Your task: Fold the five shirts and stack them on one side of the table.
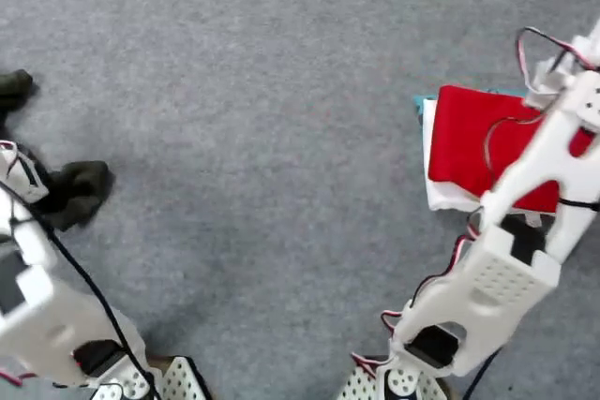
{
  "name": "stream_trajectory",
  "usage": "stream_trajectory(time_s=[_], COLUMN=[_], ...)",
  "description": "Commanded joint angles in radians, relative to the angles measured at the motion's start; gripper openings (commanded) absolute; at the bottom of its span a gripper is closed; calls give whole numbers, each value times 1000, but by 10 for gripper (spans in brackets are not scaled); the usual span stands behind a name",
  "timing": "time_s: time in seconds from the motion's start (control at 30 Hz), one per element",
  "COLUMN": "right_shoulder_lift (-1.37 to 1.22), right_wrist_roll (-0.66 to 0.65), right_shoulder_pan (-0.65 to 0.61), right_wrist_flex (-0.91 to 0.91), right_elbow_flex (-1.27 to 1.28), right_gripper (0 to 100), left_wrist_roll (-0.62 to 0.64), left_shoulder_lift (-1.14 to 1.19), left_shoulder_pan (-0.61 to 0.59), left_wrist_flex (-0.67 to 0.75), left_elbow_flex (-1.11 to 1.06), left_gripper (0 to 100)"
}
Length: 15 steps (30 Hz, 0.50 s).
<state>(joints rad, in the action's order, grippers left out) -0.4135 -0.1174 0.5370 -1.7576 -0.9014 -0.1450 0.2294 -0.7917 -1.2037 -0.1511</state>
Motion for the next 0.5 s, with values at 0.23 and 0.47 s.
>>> stream_trajectory(time_s=[0.23,0.47], right_shoulder_lift=[108,148], right_wrist_roll=[95,98], right_shoulder_pan=[-61,-66], right_wrist_flex=[-8,-8], right_elbow_flex=[-44,-44], right_gripper=[250,250], left_wrist_roll=[17,21], left_shoulder_lift=[106,-265], left_shoulder_pan=[163,585], left_wrist_flex=[-245,-356], left_elbow_flex=[271,151], left_gripper=[28,28])
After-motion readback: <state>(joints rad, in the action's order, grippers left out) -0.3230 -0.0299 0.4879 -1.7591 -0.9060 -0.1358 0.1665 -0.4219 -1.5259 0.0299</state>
